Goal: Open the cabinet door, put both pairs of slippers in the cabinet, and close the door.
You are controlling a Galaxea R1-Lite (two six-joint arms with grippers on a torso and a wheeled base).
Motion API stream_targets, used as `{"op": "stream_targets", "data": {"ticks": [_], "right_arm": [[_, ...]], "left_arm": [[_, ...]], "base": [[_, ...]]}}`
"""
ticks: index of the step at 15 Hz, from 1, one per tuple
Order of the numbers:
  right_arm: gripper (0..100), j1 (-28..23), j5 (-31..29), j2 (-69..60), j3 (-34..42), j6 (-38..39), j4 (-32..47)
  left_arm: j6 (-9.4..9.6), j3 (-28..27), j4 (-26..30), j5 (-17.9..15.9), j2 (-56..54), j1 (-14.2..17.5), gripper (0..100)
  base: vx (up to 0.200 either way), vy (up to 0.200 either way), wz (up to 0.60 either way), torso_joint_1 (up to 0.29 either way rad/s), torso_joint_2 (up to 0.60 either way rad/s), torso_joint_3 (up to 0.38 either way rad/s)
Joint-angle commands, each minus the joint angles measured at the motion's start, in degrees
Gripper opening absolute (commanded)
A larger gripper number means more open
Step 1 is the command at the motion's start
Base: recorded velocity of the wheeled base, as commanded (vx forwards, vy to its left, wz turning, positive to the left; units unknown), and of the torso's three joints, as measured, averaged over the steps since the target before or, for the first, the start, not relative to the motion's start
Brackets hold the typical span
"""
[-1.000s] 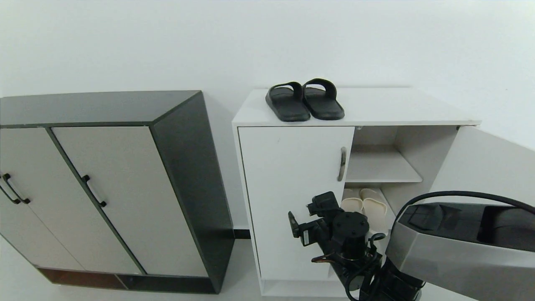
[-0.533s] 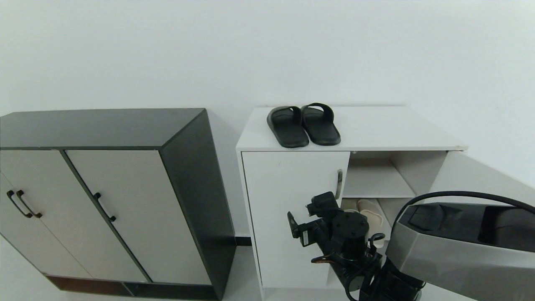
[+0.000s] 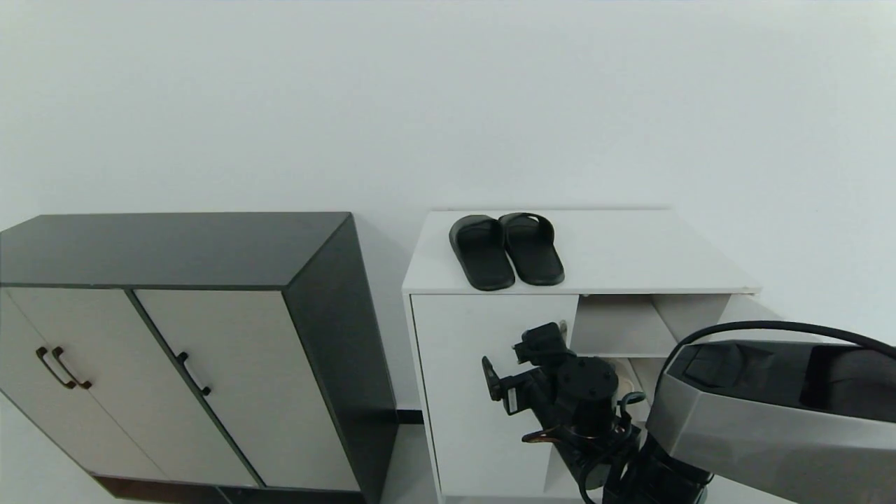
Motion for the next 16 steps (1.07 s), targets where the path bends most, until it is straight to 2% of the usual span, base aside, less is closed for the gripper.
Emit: {"op": "stream_targets", "data": {"ticks": [1, 4, 9, 11, 12, 14, 16], "right_arm": [[100, 0.06, 0.15, 0.02, 0.73, -0.74, -0.3], [100, -0.03, 2.96, 1.52, 0.91, -3.29, -5.48], [100, -0.47, 2.87, 2.13, -0.76, -5.22, -5.48], [100, -0.03, 2.87, -2.96, -0.06, -5.05, -3.02], [100, -0.03, 2.96, -8.15, -0.23, -2.94, 5.94], [100, 0.5, 1.73, -15.62, -5.33, 4.09, 25.02], [100, 1.2, -0.47, -19.84, -9.55, 7.61, 36.7]], "left_arm": [[0.02, 0.0, 0.0, -0.02, 0.07, 0.01, 0], [0.02, 0.0, 0.0, -0.02, 0.07, 0.01, 0], [0.02, 0.0, 0.0, -0.02, 0.07, 0.01, 0], [0.02, 0.0, 0.0, -0.02, 0.07, 0.01, 0], [0.19, 0.0, 0.0, -0.1, 0.07, 0.01, 0], [0.11, 0.0, 0.0, -0.02, 0.07, 0.01, 0], [0.28, 0.0, 0.0, -0.1, 0.07, 0.01, 0]], "base": [[0.0, 0.0, 0.0, 0.266, -0.59, -0.325], [0.0, 0.0, 0.0, 0.162, -0.35, -0.194], [0.0, 0.0, 0.0, 0.014, -0.03, -0.018], [0.0, 0.0, 0.0, 0.0, 0.0, 0.0], [0.0, 0.0, 0.0, 0.0, 0.0, 0.0], [0.0, 0.0, 0.0, 0.0, 0.0, 0.0], [0.0, 0.0, 0.0, 0.0, 0.0, 0.0]]}}
